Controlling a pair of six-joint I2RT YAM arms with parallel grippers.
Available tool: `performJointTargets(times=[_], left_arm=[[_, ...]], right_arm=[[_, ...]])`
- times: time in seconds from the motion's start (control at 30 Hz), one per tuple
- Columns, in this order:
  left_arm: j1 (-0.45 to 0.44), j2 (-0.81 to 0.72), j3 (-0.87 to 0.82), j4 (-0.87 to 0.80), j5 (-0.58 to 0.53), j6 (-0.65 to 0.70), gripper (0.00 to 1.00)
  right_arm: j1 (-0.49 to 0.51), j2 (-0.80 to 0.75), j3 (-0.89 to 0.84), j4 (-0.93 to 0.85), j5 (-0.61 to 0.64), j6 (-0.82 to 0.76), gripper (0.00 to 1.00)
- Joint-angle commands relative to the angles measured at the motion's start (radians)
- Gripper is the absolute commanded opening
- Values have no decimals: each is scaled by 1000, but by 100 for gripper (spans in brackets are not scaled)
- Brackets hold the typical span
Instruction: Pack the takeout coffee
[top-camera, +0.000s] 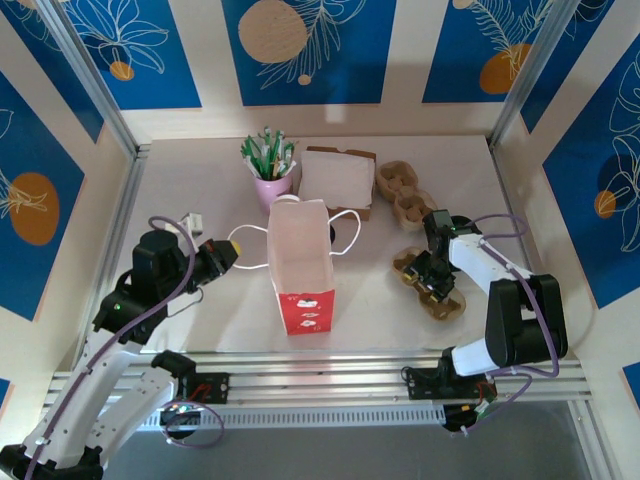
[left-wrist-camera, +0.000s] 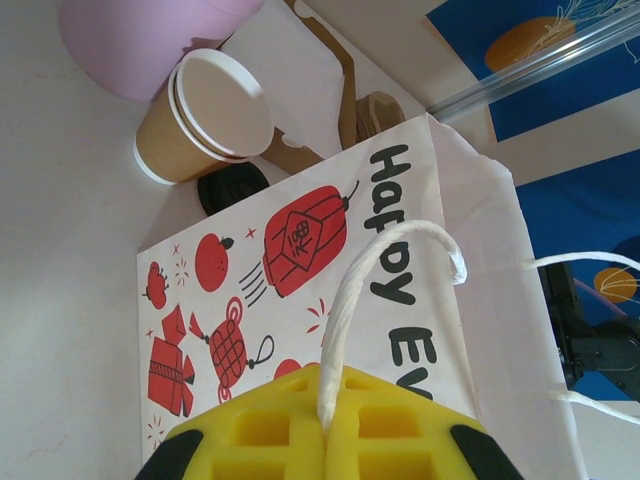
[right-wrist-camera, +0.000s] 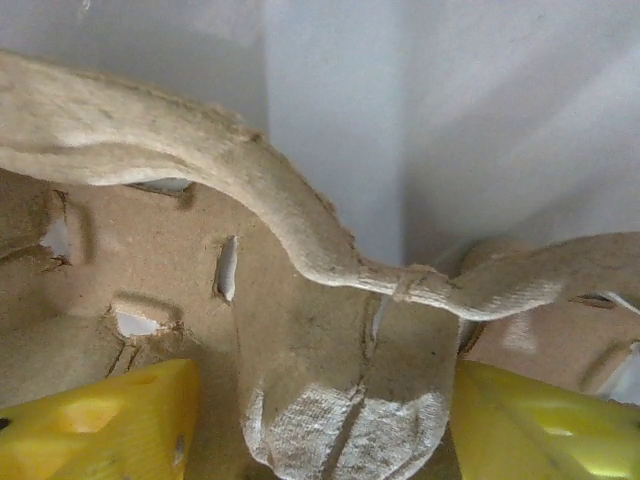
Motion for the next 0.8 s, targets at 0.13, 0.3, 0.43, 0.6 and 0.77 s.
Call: performJointTargets(times=[0.13,0.3,0.43,0.6,0.77], left_arm=[[-11,-6,-16,17,-19,-16,0],[-11,-15,-19,15,-31,-21,0],[-11,-16,-24,19,-29,-22,0],[-11,-20,-27,24,-30,-28,0],[-11,-23,-31,24,-38,-34,0]], right_arm=[[-5,4,-11,8,10,-4,60],[-2,-6,-22,7,5,1,55],[-2,-33,-25,7,-3,2,51],[1,-35,-17,-6,-5,5,48],[6,-87,-8,-37,6,15,48]])
